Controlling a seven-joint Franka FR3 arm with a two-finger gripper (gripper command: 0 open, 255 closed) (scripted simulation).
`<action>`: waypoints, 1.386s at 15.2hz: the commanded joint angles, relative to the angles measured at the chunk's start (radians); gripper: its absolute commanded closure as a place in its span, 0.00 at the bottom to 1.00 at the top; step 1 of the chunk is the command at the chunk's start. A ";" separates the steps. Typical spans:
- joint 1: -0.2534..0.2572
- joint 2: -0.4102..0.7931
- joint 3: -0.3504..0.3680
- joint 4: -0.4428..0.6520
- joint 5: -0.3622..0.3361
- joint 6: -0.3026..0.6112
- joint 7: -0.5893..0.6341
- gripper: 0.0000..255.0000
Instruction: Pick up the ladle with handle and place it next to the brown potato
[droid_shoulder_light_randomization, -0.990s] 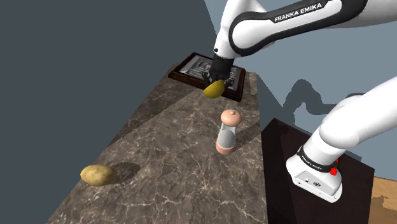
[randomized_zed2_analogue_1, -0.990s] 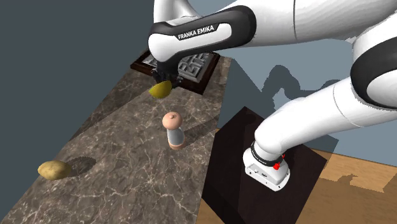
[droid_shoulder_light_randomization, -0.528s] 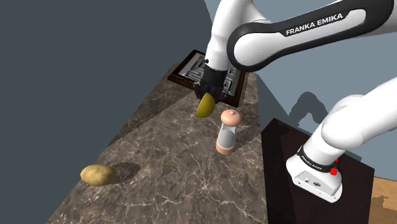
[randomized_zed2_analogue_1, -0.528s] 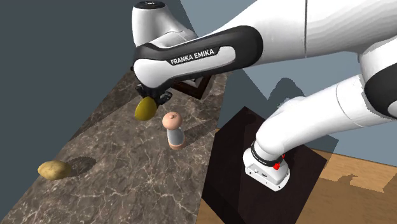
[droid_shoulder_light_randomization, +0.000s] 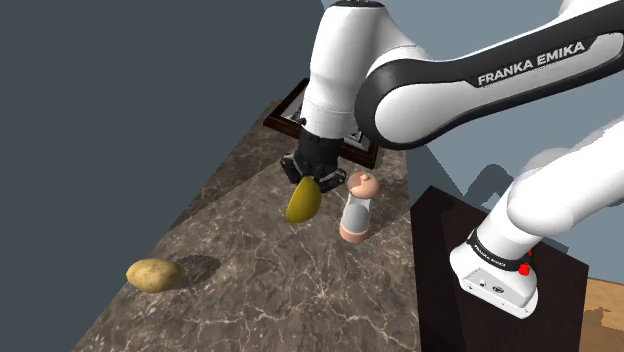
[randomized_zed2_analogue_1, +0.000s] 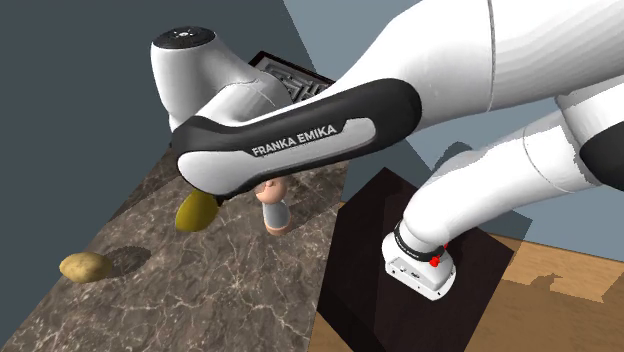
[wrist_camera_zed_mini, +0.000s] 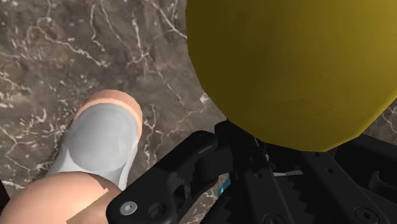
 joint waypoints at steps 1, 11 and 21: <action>0.004 0.020 0.047 0.021 -0.011 0.010 0.060 1.00; -0.051 0.266 0.358 0.228 -0.259 0.036 0.460 1.00; 0.202 0.673 0.358 0.464 -0.742 -0.037 0.904 1.00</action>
